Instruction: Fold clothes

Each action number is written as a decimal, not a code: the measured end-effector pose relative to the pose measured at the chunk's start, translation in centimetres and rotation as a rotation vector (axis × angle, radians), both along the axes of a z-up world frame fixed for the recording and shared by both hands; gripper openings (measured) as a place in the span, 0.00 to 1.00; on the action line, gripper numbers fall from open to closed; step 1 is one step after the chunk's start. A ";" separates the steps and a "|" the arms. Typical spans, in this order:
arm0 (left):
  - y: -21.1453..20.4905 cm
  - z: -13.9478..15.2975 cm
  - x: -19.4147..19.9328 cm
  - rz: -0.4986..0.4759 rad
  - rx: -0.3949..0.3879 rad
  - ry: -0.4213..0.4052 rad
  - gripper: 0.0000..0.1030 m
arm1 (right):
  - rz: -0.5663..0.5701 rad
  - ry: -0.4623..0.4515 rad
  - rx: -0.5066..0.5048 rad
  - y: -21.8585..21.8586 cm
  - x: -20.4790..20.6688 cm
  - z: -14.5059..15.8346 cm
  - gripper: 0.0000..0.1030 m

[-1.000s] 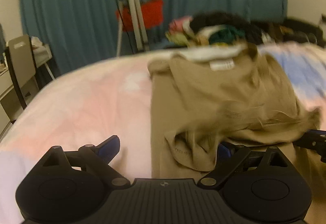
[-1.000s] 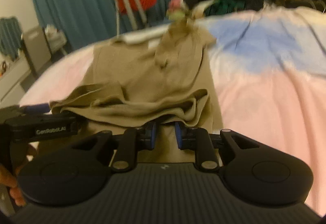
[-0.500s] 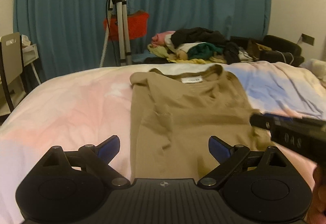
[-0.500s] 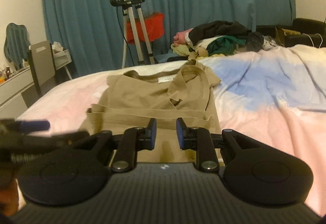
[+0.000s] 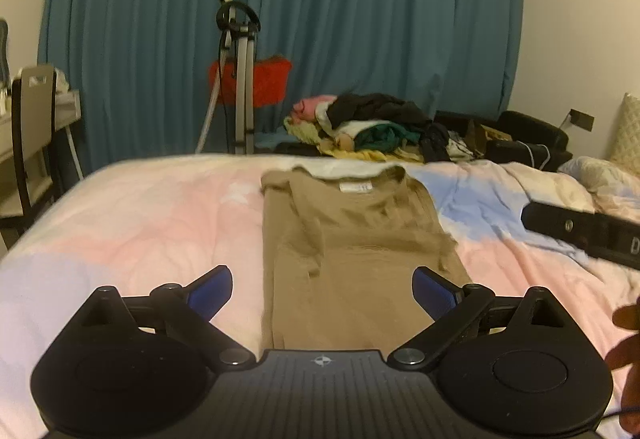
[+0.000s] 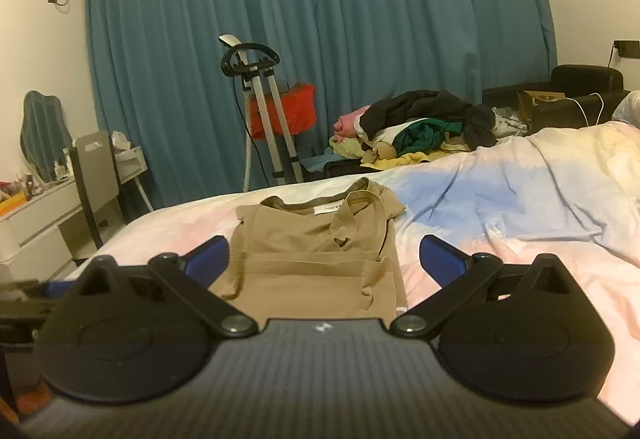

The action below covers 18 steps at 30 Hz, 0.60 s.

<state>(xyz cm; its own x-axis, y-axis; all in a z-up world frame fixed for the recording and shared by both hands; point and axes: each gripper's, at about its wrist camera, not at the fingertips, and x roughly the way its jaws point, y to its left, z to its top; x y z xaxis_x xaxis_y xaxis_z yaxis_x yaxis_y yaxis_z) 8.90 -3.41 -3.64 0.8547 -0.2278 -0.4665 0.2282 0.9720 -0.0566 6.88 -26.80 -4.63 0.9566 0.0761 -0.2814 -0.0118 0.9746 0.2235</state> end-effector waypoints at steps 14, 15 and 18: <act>1.3 -5.0 1.1 -0.005 -0.266 0.409 0.94 | -0.059 0.118 0.066 -0.4 -0.7 -2.3 1.00; 1.6 -5.5 1.5 0.003 -0.287 0.444 0.94 | -0.064 0.124 0.069 -0.5 -0.6 -2.4 1.00; 2.7 -7.0 2.4 0.033 -0.375 0.539 0.93 | -0.085 0.140 0.071 -0.6 -0.6 -2.8 1.00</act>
